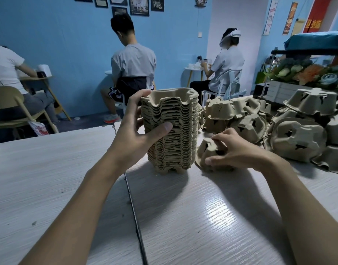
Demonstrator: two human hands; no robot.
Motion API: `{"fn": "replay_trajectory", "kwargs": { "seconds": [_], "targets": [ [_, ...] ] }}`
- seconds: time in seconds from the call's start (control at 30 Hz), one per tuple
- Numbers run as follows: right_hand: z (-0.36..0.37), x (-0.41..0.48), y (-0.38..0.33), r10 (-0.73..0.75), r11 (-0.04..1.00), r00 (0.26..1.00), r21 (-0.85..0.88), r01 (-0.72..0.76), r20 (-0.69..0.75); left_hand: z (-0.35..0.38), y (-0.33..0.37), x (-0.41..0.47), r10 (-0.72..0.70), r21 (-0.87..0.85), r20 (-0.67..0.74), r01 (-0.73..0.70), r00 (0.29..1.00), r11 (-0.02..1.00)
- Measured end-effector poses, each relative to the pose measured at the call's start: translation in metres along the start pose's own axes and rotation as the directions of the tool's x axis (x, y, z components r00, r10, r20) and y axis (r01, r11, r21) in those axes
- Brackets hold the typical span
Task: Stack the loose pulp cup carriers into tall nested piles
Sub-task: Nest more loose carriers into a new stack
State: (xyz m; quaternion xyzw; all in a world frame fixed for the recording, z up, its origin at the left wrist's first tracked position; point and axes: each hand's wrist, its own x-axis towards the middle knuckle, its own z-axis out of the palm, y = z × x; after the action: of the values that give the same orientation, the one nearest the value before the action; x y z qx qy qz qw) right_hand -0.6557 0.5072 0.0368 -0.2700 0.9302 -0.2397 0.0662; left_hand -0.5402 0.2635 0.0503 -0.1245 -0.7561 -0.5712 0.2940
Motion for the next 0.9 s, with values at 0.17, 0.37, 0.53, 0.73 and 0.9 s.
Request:
{"fn": "replay_trajectory", "kwargs": {
  "seconds": [0.17, 0.37, 0.53, 0.73, 0.9],
  "targets": [
    [0.002, 0.006, 0.004, 0.028, 0.987, 0.988, -0.152, -0.051, -0.149, 0.001, 0.0, 0.0, -0.002, -0.001, -0.003, 0.002, 1.0, 1.0],
    [-0.002, 0.01, 0.006, 0.026, 1.0, 0.901, 0.015, -0.021, -0.433, 0.001, -0.001, -0.001, -0.008, -0.007, -0.003, 0.008, 1.0, 1.0],
    [0.0, 0.014, 0.004, 0.054, 0.991, 0.874, 0.135, 0.013, -0.484, 0.0, 0.0, 0.0, -0.013, -0.012, -0.004, 0.013, 1.0, 1.0],
    [0.0, 0.012, 0.006, 0.073, 0.982, 0.911, 0.187, 0.004, -0.406, 0.001, 0.0, -0.001, -0.016, -0.011, 0.004, 0.016, 1.0, 1.0],
    [-0.003, 0.005, -0.001, -0.023, 0.99, 0.94, 0.122, 0.069, -0.341, 0.0, 0.0, 0.0, -0.015, 0.002, 0.0, 0.015, 1.0, 1.0]
  ]
}}
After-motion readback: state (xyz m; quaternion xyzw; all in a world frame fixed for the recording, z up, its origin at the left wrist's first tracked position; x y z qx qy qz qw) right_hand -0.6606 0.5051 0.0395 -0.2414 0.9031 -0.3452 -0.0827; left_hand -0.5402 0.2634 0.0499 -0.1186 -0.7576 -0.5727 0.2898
